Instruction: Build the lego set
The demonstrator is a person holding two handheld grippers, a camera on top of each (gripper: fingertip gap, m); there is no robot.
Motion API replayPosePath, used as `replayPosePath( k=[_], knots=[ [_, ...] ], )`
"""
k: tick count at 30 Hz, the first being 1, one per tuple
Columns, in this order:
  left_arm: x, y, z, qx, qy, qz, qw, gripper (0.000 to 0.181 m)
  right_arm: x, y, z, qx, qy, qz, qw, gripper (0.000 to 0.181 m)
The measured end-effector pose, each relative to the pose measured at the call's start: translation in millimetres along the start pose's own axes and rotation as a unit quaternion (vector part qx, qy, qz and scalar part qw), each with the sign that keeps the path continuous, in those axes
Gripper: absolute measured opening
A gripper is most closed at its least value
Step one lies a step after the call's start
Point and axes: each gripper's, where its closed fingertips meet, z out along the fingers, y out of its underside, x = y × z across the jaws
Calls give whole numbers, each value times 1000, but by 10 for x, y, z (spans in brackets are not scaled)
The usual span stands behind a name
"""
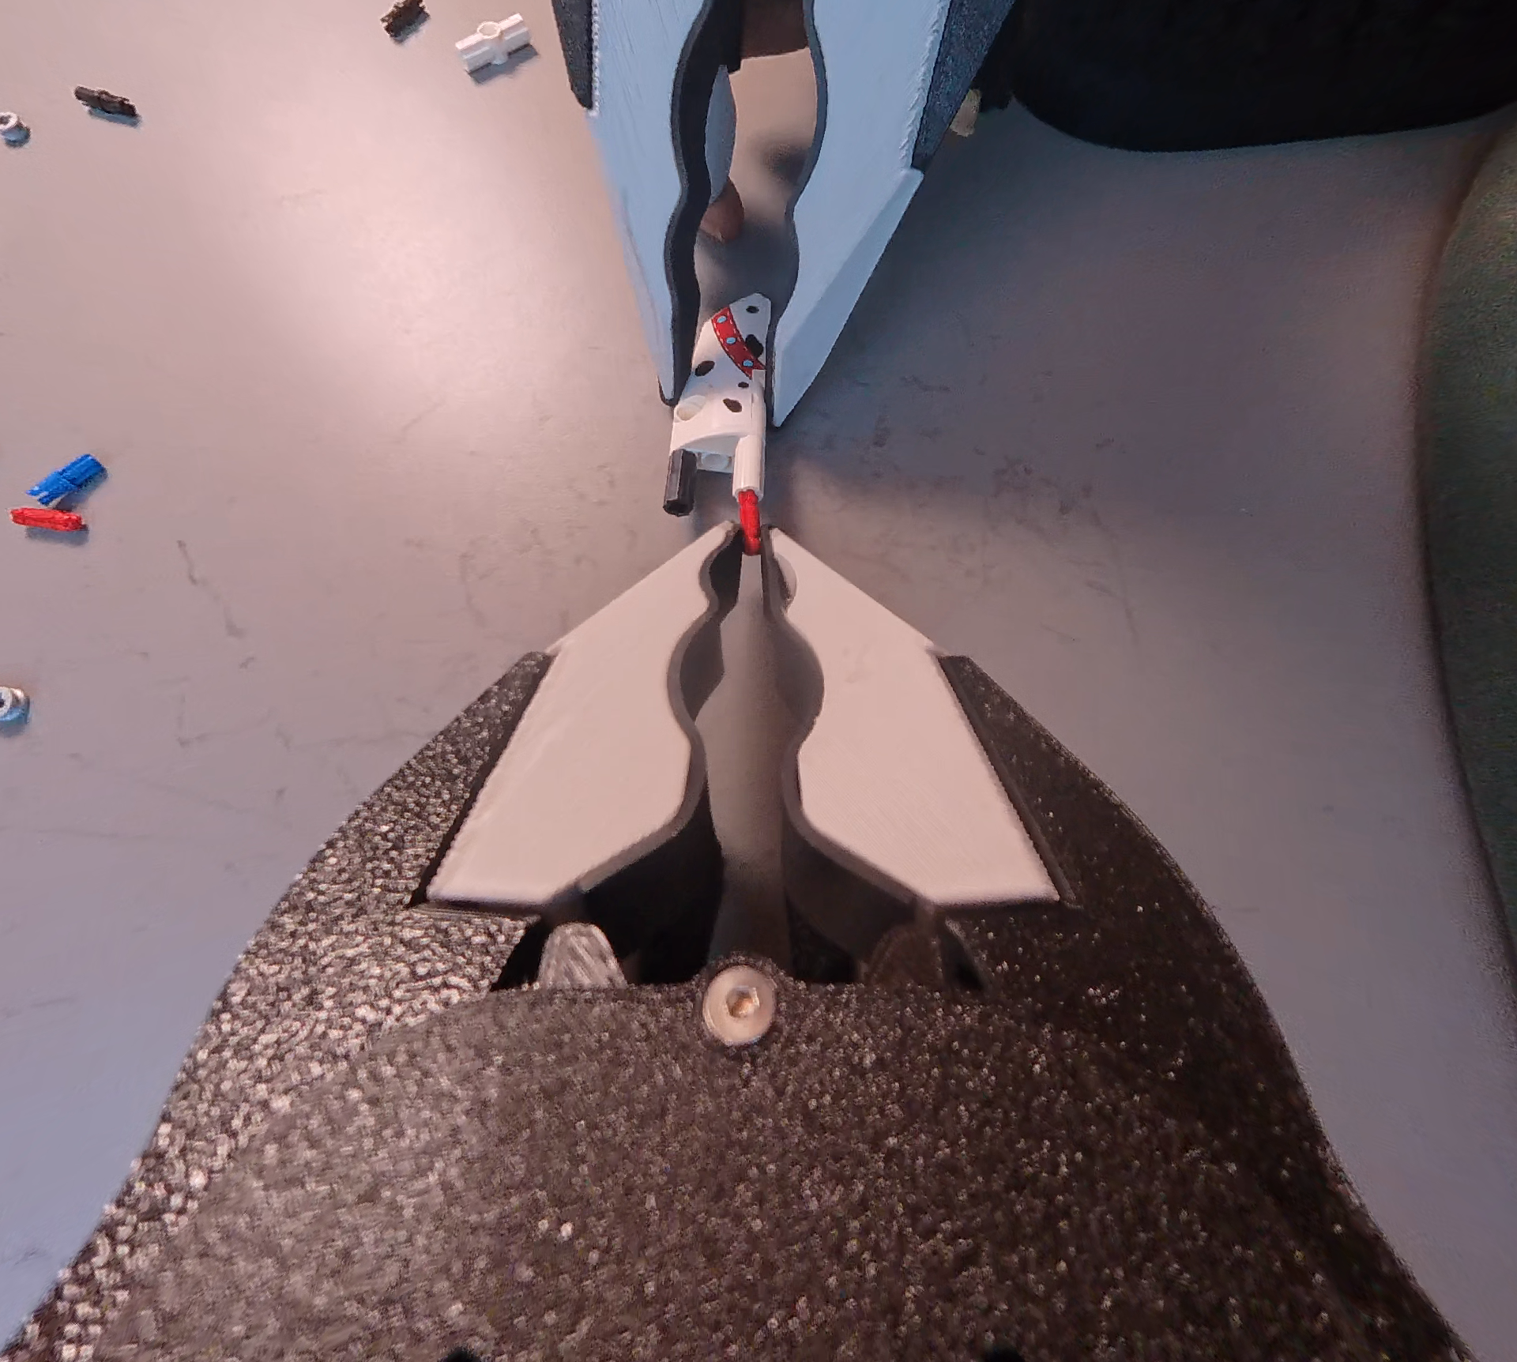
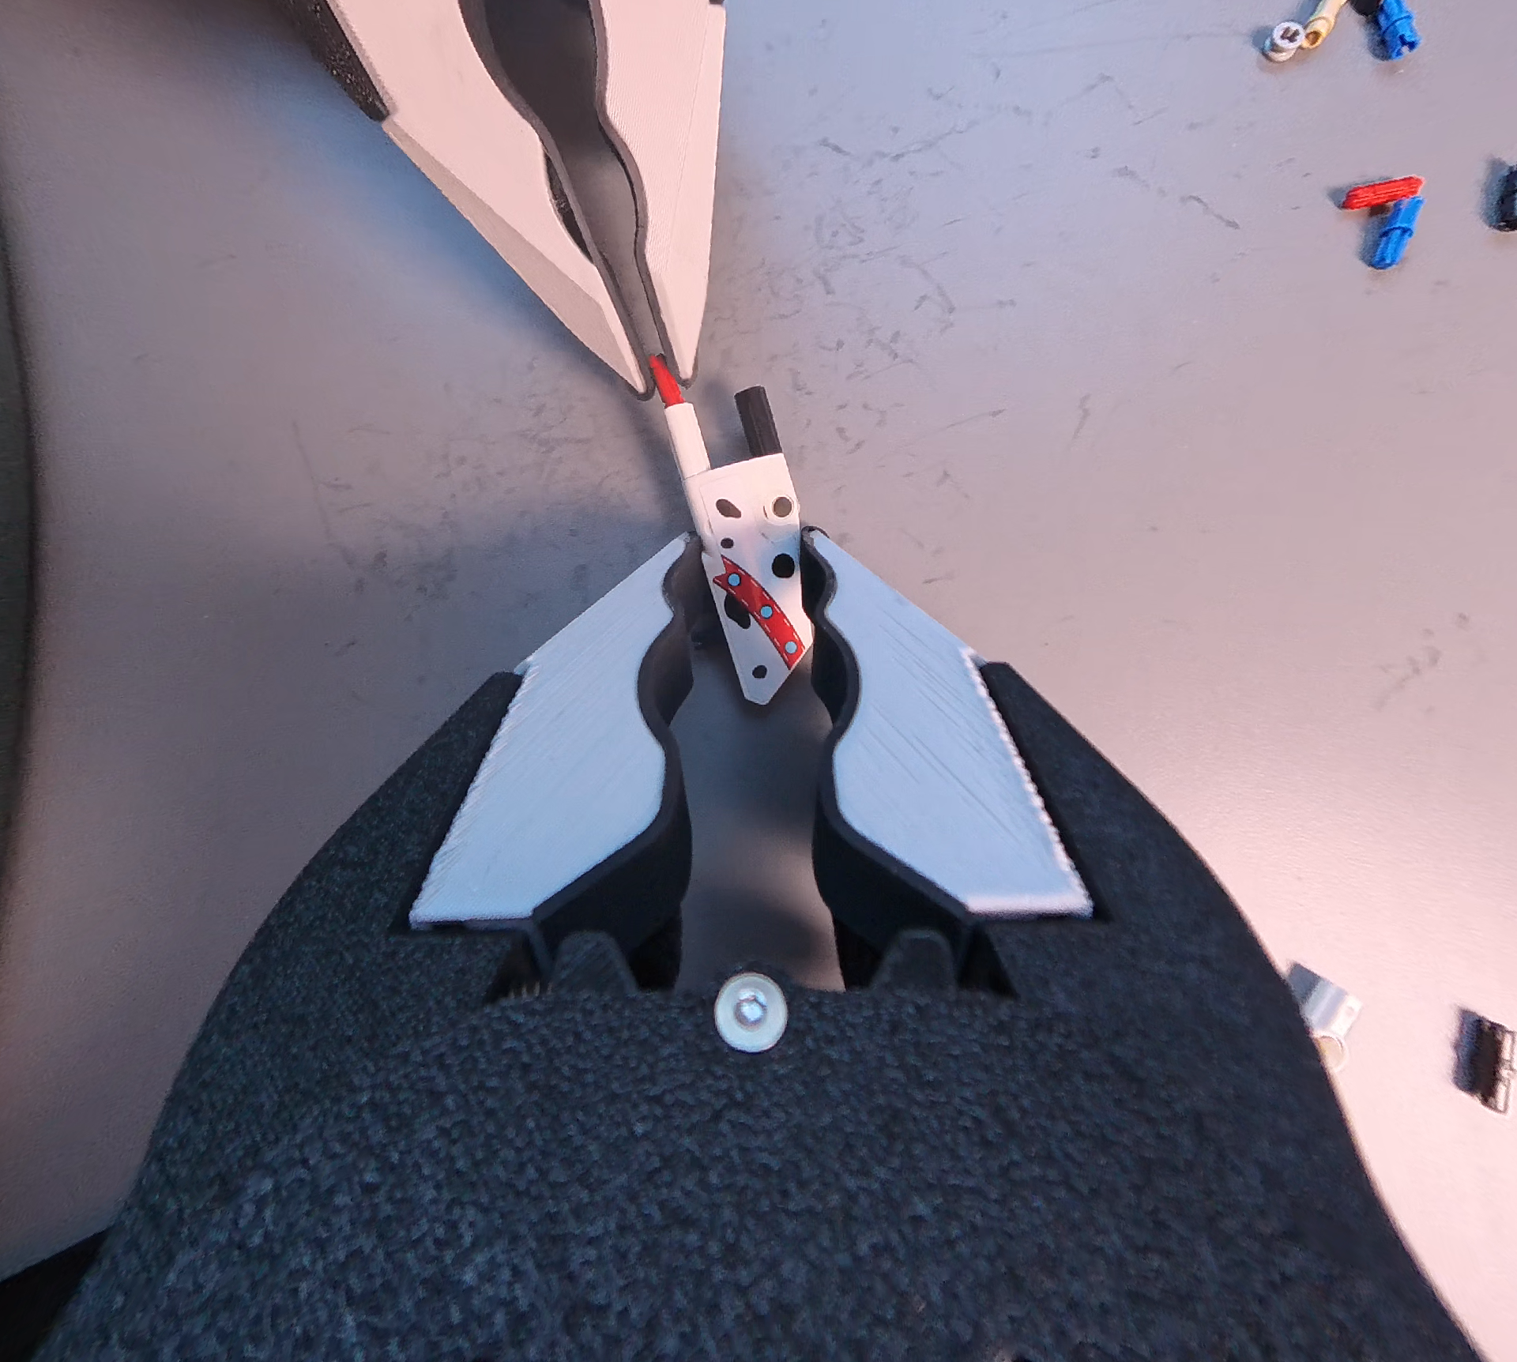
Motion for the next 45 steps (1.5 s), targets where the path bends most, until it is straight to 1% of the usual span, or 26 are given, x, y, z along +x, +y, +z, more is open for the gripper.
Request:
replayPosePath(
  k=[2, 7, 10, 15, 21, 24, 30, 37, 45],
  knots=[
    [-2, -12, -8, 4, -4, 4, 1000, 3, -1, 1, 1, -2, 6, -3, 1000, 22],
    [-5, -32, -24, 12, 24, -28, 999, 3, -1, -1, 3, -9, 14, -8, 1000, 22],
    [-9, -28, -26, -1, 38, -52, 998, 2, -1, -3, 6, -17, 22, -11, 1000, 22],
    [-24, -49, -40, -23, 55, -54, 997, 2, 0, -8, 7, -16, 20, -6, 1000, 22],
    [-24, -63, -53, -54, 84, -78, 992, 2, -2, -7, 12, -30, 34, -19, 999, 22],
    [-22, -71, -50, -58, 97, -102, 988, 2, -4, -6, 11, -29, 36, -17, 999, 21],
    [-14, -113, -30, -57, 114, -114, 985, 2, -6, -6, 11, -32, 39, -25, 998, 21],
    [-4, -121, 0, -77, 100, -122, 985, 2, -6, -7, 11, -35, 45, -24, 998, 21],
    [-2, -134, 22, -48, 77, -129, 988, 3, -4, -4, 8, -33, 49, -17, 998, 21]
  ],
)
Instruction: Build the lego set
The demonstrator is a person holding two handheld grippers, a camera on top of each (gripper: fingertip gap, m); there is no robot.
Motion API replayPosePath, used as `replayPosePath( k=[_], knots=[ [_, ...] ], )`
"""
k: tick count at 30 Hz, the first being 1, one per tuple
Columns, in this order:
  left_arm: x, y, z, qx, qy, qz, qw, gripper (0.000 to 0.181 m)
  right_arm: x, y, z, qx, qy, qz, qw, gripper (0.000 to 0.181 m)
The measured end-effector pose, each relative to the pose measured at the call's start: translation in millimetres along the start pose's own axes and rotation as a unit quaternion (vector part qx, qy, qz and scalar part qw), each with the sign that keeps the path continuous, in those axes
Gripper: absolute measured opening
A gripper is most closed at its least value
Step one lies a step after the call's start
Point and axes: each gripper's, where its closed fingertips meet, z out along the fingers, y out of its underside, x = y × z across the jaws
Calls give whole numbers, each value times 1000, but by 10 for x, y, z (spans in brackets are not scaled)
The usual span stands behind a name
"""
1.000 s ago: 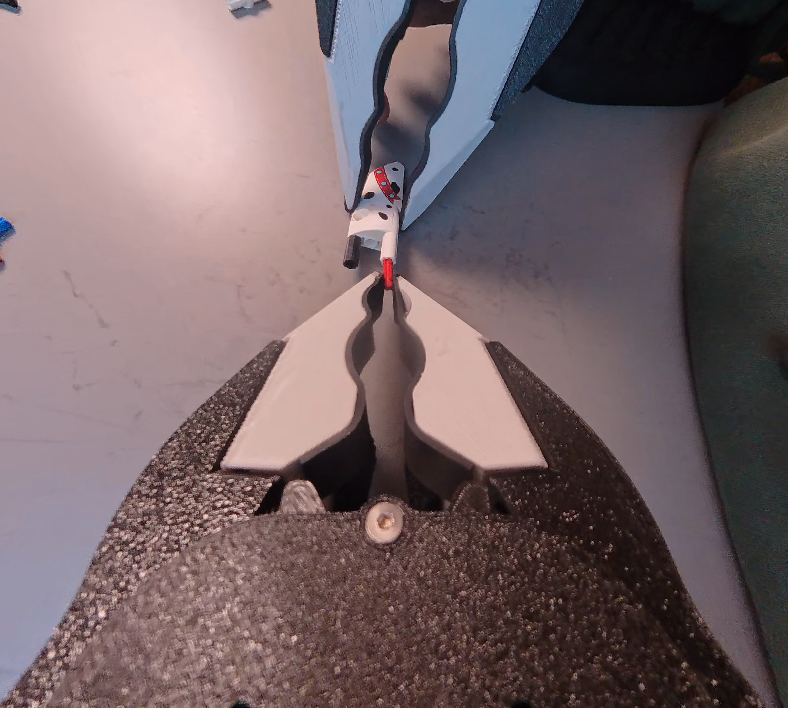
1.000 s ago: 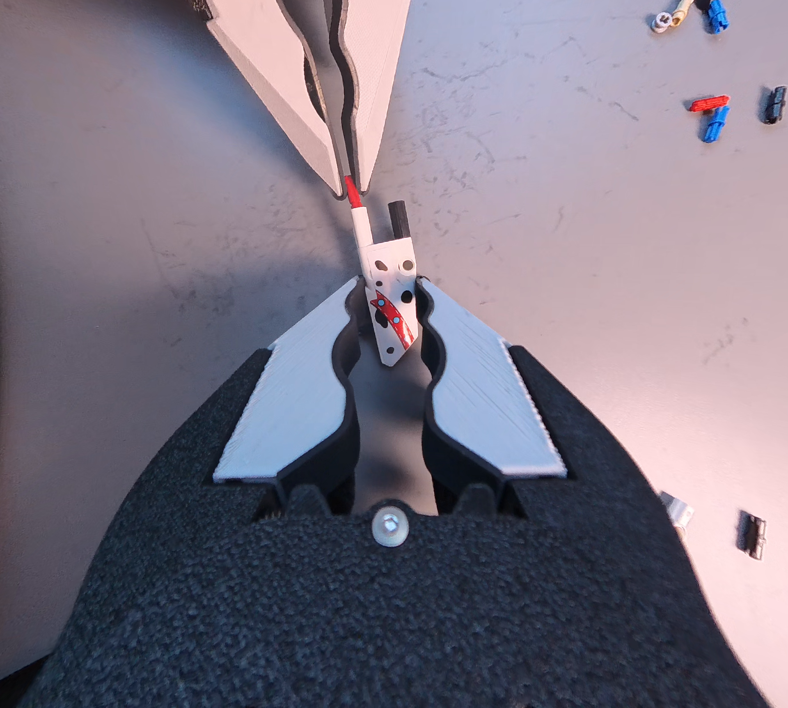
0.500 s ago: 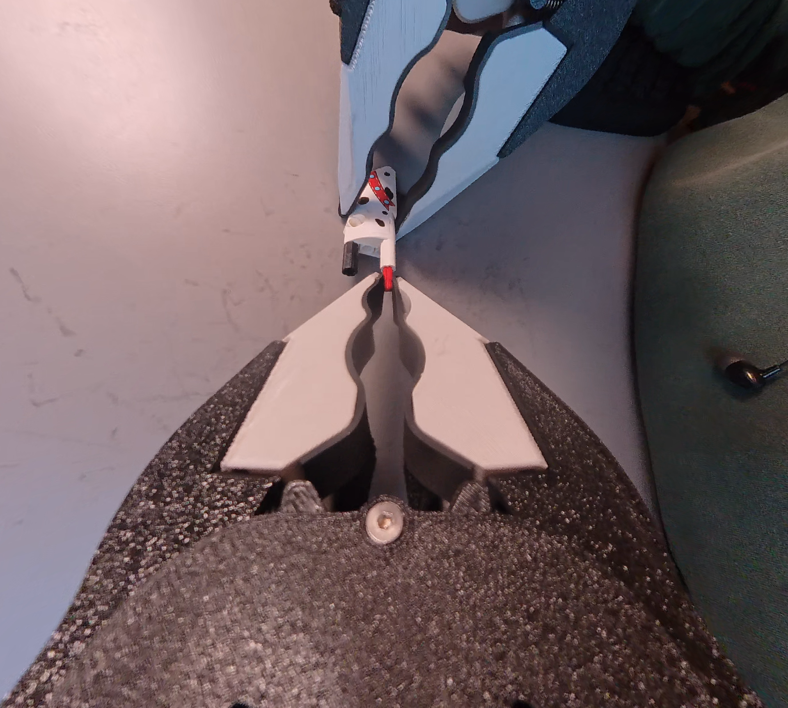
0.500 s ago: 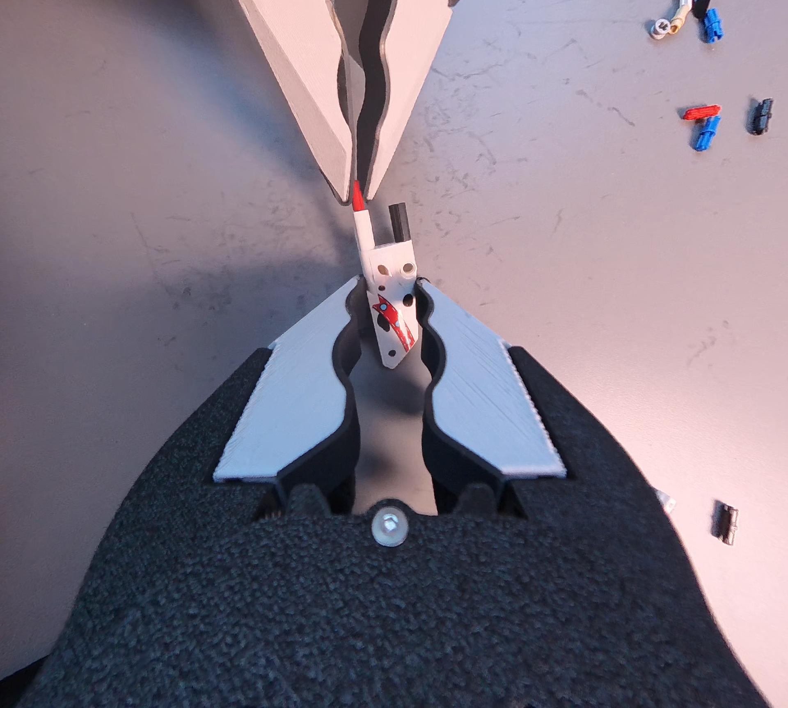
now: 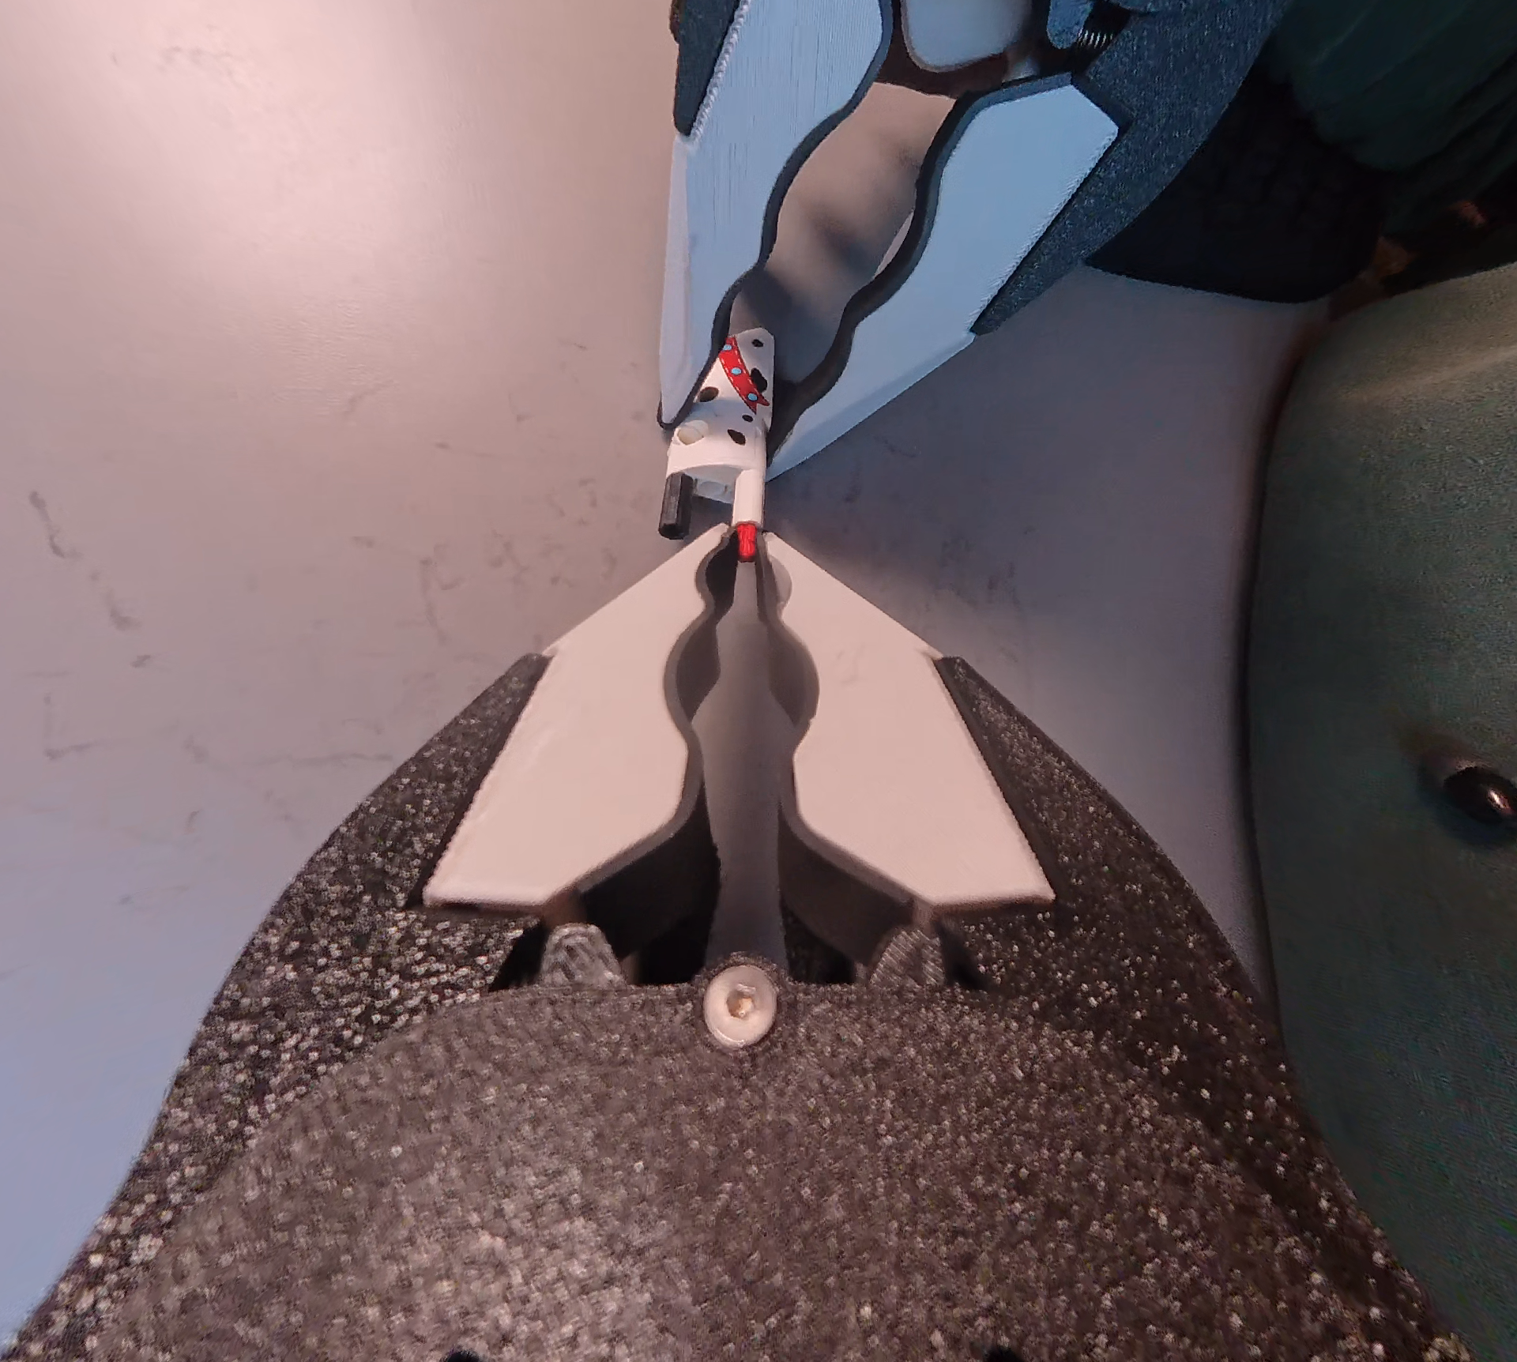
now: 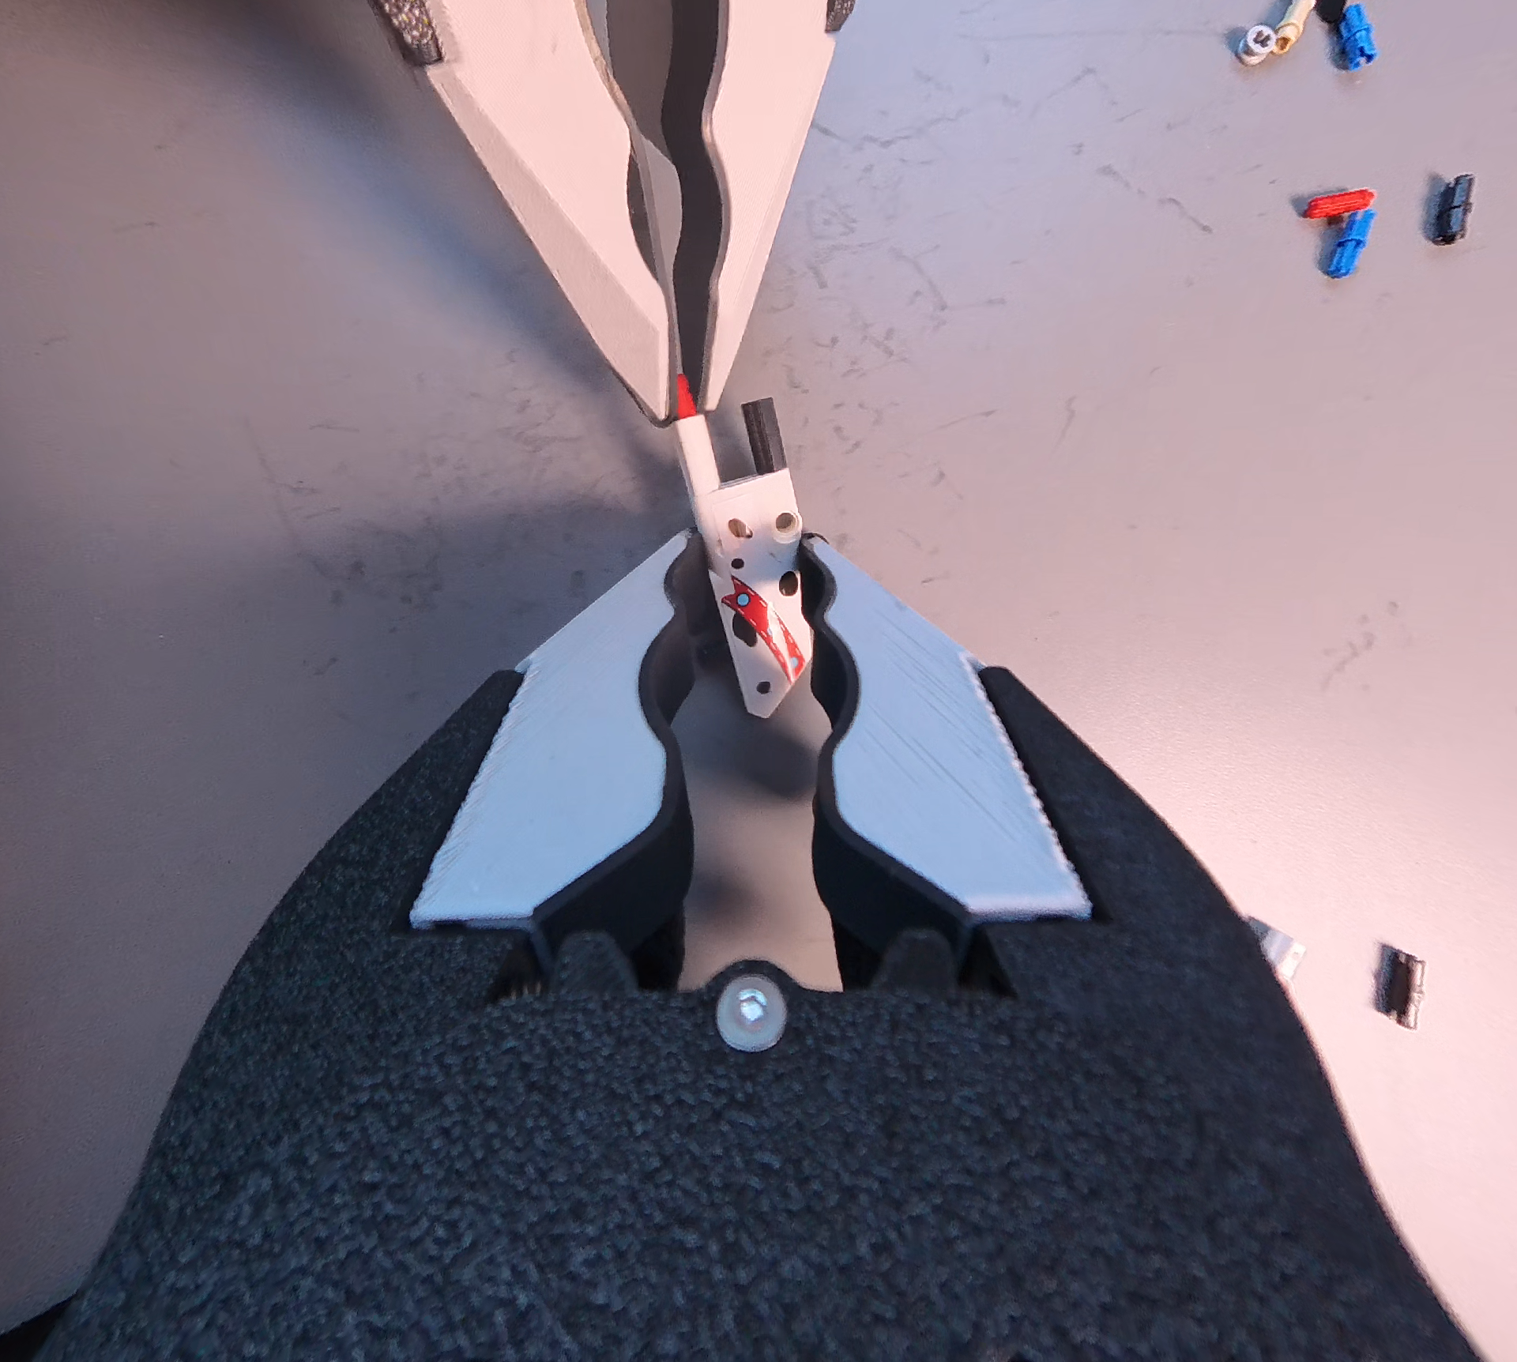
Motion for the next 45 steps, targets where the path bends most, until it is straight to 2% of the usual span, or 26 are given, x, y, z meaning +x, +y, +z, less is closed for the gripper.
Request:
replayPosePath(
  k=[2, 5, 11, 18, 21, 26, 28, 32, 35, 38, 42, 45],
  knots=[
    [-1, 11, -15, 12, 7, -20, 1000, 4, -7, -2, 4, 4, 1, 4, 1000, 21],
    [3, 16, -19, 31, 22, -58, 998, 22, -17, -9, 8, 7, 6, 4, 1000, 21],
    [-34, 1, -7, 45, 24, -89, 995, 14, -15, -7, 7, 9, 5, 5, 1000, 21],
    [4, -28, -46, 48, 17, -74, 996, 10, -15, -9, 6, 13, 5, 9, 1000, 21],
    [30, -20, 31, 38, 19, -63, 997, 13, -16, -12, 8, 14, 4, 7, 1000, 21],
    [21, -13, 83, 32, 27, -61, 997, 7, -19, -7, 6, 18, 4, 8, 1000, 21],
    [22, -10, 84, 31, 17, -32, 999, 6, -19, -8, 6, 19, 2, 8, 1000, 21],
    [3, 3, 91, 10, -45, 105, 993, 6, -21, -6, 6, 21, -3, 11, 1000, 21],
    [-23, 5, 89, -1, -98, 215, 972, 6, -21, -5, 5, 21, -4, 11, 1000, 21],
    [-46, 1, 85, -12, -145, 325, 934, 6, -21, -5, 5, 21, -5, 12, 1000, 22],
    [-54, -4, 82, -5, -165, 375, 912, 6, -21, -4, 6, 21, -4, 13, 1000, 22],
    [-43, 1, 84, 9, -145, 325, 935, 6, -20, -7, 5, 23, -6, 16, 1000, 21]
  ],
)
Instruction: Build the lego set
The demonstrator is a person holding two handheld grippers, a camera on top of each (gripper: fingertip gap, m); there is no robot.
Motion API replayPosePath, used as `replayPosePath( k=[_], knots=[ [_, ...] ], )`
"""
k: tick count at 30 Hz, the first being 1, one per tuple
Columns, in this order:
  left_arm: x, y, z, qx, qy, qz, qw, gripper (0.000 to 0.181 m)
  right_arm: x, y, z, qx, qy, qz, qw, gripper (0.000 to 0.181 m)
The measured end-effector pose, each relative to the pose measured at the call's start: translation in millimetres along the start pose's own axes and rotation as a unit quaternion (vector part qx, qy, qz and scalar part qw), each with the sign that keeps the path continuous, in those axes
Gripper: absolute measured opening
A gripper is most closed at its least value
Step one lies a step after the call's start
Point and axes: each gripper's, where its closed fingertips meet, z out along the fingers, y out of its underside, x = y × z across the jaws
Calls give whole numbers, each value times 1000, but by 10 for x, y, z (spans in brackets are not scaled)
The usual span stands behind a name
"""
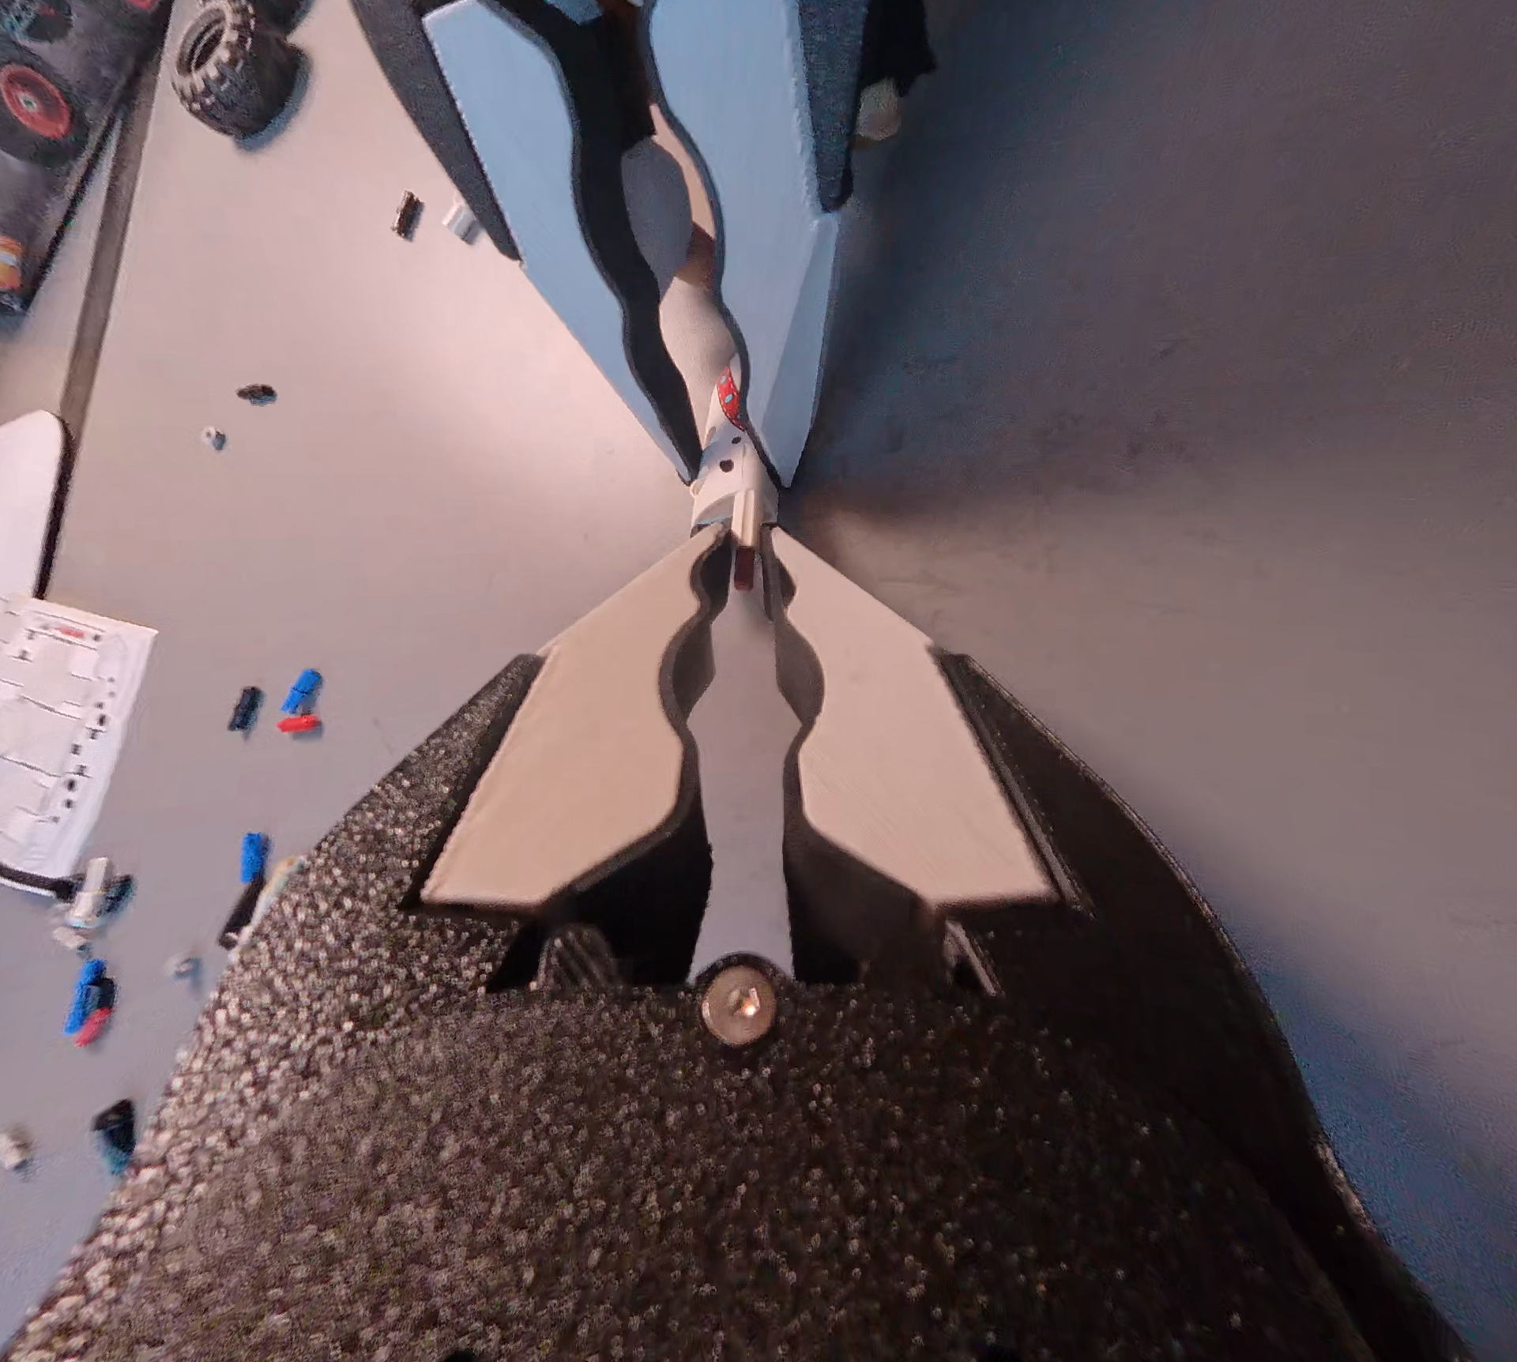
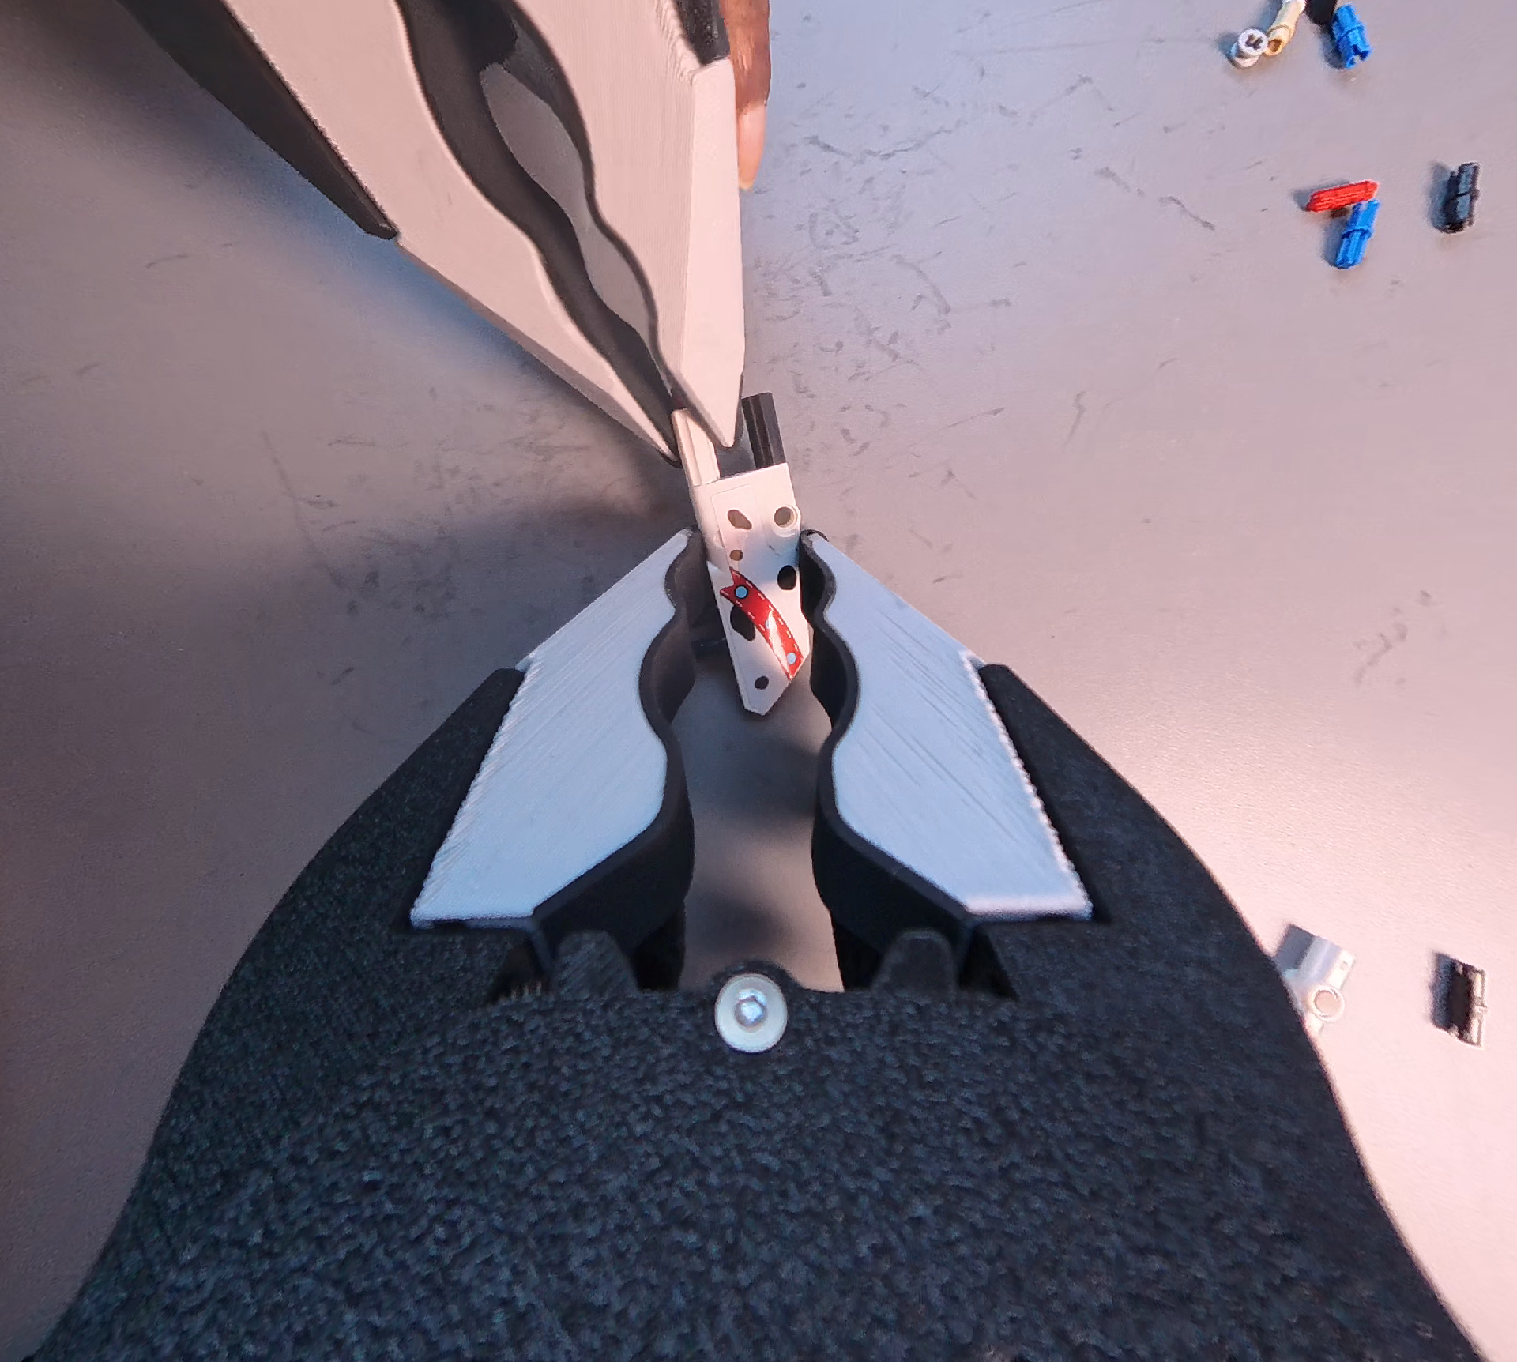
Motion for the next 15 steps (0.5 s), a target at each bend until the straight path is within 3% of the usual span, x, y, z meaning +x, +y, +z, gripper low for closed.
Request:
replayPosePath(
  k=[5, 8, 15],
  knots=[
    [25, -27, -26, 22, 55, -146, 988, 18, 0, 0, 0, 1, 1, 0, 1000, 21],
    [28, -71, -47, 42, 79, -209, 974, 17, 0, 0, 0, 2, 1, -1, 1000, 21],
    [14, -15, -89, 42, 74, -230, 969, 13, 1, 0, -1, 5, -1, 1, 1000, 21]
  ],
)
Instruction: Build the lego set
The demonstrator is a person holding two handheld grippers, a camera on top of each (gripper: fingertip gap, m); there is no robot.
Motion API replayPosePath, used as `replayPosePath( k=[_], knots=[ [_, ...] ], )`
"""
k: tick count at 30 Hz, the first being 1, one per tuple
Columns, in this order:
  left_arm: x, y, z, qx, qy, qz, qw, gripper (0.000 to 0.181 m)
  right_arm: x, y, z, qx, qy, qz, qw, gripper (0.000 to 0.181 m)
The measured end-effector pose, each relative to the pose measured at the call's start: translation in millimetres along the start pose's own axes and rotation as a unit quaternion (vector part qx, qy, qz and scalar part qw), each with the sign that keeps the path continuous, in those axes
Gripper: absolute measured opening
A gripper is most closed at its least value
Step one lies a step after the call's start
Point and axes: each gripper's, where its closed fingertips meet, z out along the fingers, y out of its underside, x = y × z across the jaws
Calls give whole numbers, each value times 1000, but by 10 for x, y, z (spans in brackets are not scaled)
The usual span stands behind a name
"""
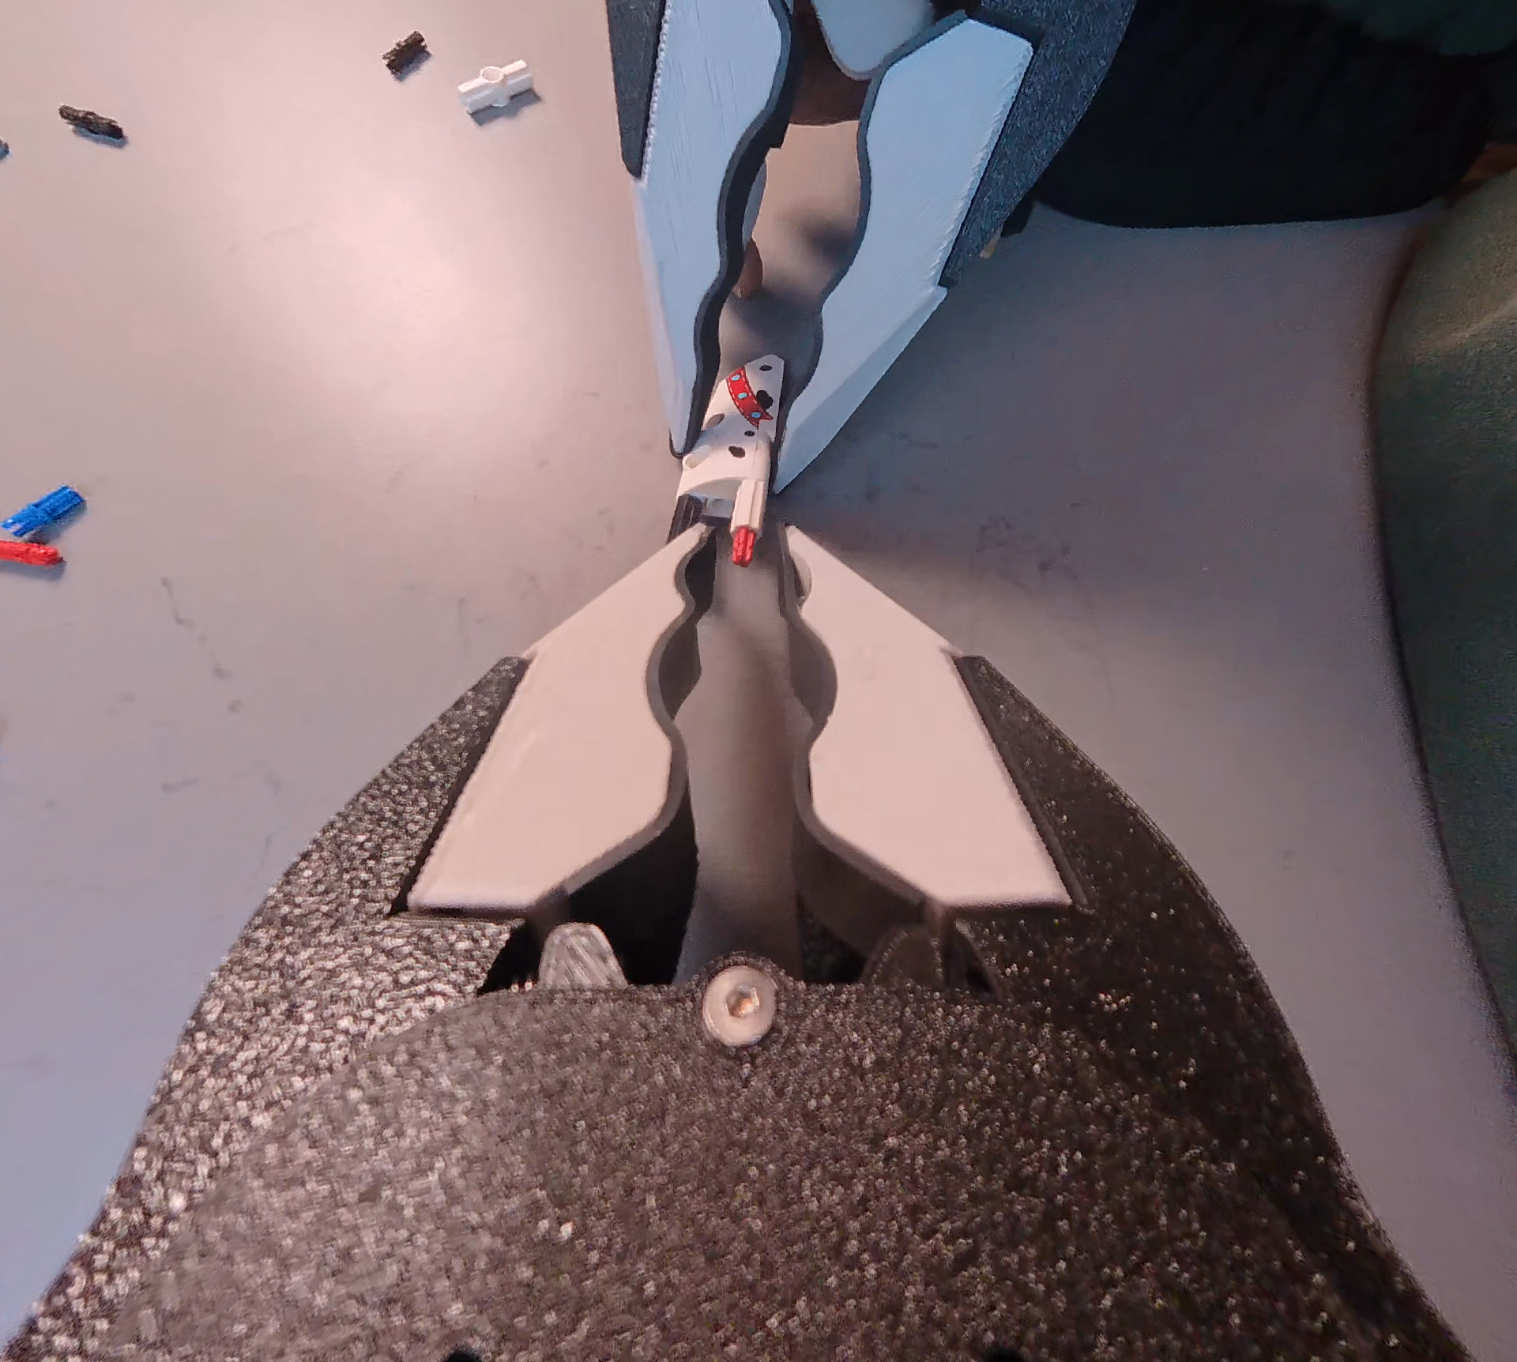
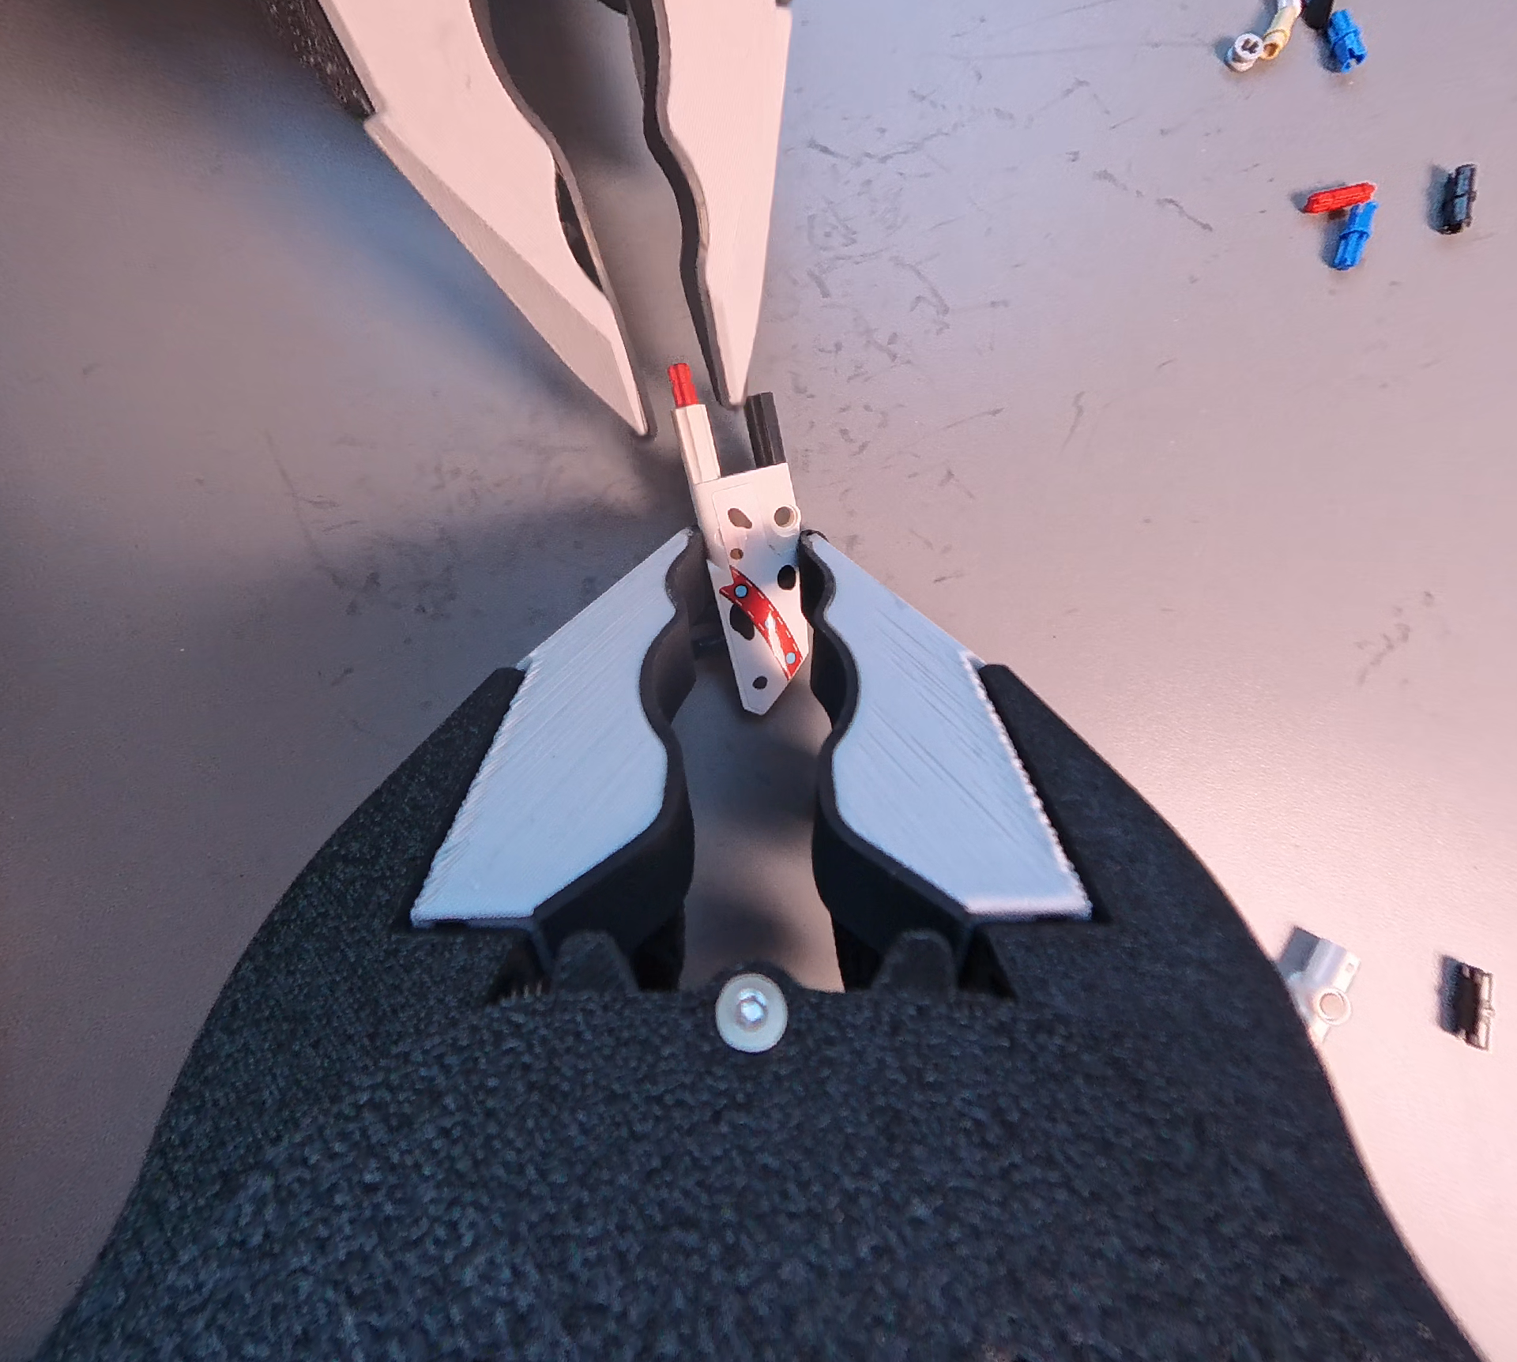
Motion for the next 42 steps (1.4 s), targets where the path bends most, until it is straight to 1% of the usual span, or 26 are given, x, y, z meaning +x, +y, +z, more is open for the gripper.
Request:
replayPosePath(
  k=[5, 9, 18, 25, 29, 31, 32, 35, 39, 42],
  knots=[
    [-11, 16, -125, 18, 2, -30, 999, 5, 1, -1, 1, 2, -2, -2, 1000, 21],
    [-6, -16, -105, 27, 6, -35, 999, 0, 1, -1, 2, 0, -1, -4, 1000, 21],
    [-4, -20, -97, 17, 16, -28, 999, 0, 2, -1, 3, 0, 1, -2, 1000, 21],
    [3, -25, -73, 11, -1, -4, 1000, 0, 7, 5, -1, 0, 1, 1, 1000, 21],
    [-25, -20, -106, 11, -10, 0, 1000, 0, 2, -7, 6, 3, 4, 2, 1000, 21],
    [-26, -20, -124, 16, -2, -9, 1000, 10, -12, -15, 12, 3, 2, 2, 1000, 21],
    [-19, -14, -113, 13, 2, -12, 1000, 10, -14, -15, 12, 3, 2, 0, 1000, 21],
    [7, 3, -40, -4, 3, 8, 1000, 5, -17, -13, 12, 3, -1, 1, 1000, 21],
    [18, 4, -34, -9, 19, -1, 1000, 4, -18, -11, 11, 2, 1, 0, 1000, 21],
    [31, 16, -61, -12, 24, 12, 1000, 4, -44, -24, 18, 6, -7, 2, 1000, 21]
  ],
)
